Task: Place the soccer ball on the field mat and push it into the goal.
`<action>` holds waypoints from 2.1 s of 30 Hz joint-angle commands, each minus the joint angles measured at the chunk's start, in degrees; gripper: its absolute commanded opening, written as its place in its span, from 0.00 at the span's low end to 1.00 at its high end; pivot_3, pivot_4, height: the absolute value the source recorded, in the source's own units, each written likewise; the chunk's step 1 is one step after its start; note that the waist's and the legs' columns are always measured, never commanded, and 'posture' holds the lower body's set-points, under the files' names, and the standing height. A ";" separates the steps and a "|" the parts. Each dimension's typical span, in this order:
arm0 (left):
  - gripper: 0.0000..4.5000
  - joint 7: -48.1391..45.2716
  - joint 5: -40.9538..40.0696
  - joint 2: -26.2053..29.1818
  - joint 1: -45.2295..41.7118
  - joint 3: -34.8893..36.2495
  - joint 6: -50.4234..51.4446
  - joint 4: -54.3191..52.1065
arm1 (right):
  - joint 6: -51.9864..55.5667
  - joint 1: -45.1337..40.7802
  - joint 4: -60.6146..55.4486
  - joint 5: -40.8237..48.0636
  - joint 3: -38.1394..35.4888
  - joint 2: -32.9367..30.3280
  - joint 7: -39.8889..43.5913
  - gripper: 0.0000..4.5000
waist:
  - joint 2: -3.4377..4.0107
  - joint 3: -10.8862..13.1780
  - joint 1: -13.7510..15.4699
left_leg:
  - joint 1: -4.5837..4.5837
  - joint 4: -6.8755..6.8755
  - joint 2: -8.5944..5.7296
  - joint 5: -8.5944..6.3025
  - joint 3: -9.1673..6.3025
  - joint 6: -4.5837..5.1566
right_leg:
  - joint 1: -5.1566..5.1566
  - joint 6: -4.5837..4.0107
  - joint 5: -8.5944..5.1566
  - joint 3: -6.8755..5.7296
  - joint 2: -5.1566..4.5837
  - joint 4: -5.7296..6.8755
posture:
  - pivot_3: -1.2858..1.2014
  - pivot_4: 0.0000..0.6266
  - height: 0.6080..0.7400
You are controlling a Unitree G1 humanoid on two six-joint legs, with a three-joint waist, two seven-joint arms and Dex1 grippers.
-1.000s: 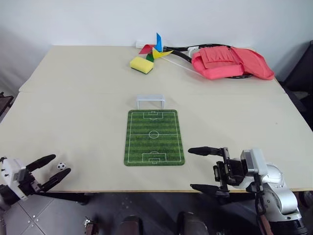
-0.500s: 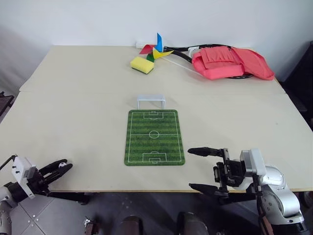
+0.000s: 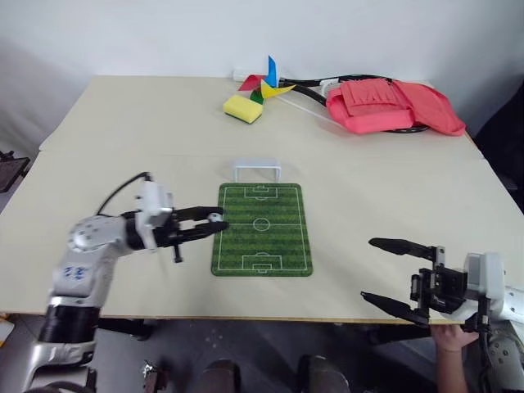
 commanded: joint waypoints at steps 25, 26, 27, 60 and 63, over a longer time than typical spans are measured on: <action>0.21 4.13 18.14 -8.89 -0.98 -16.48 -9.93 8.00 | -5.79 8.34 -3.59 -2.19 -2.53 1.64 -5.09 1.00 | 0.01 0.00 0.84 | 0.02 0.22 0.01 -0.06 -0.07 0.10 | 0.22 0.07 0.06 -0.02 0.01 -0.13 | 0.52 0.24 1.00; 0.28 3.80 17.84 -8.89 -0.88 -16.46 -9.80 7.79 | -5.21 8.19 -4.17 -2.14 -2.32 1.51 -5.57 1.00 | 0.01 0.00 0.84 | 0.02 0.22 0.01 -0.06 -0.08 0.10 | 0.23 0.07 0.06 -0.03 0.01 -0.13 | 0.52 0.24 1.00; 0.35 3.61 17.69 -8.89 -0.81 -16.44 -9.76 7.65 | -4.80 8.09 -4.58 -2.12 -2.18 1.42 -5.92 1.00 | 0.01 0.00 0.83 | 0.02 0.22 0.01 -0.06 -0.08 0.10 | 0.23 0.07 0.06 -0.03 0.01 -0.13 | 0.52 0.24 1.00; 0.00 -9.19 -11.36 8.33 36.52 19.94 -1.75 -14.19 | -13.17 -4.66 19.67 0.75 -1.60 1.77 11.74 1.00 | 0.38 0.23 0.85 | 0.13 0.20 0.15 -0.17 -0.12 0.06 | 0.36 0.04 0.05 -0.06 0.07 -0.22 | 0.52 0.24 1.00; 0.00 -8.11 -9.73 7.06 36.87 17.23 -2.52 -16.14 | -14.89 -5.54 22.17 0.67 -1.53 1.60 13.79 1.00 | 0.42 0.25 0.88 | 0.15 0.28 0.12 -0.19 -0.12 0.08 | 0.42 0.05 0.06 -0.04 0.06 -0.22 | 0.52 0.24 1.00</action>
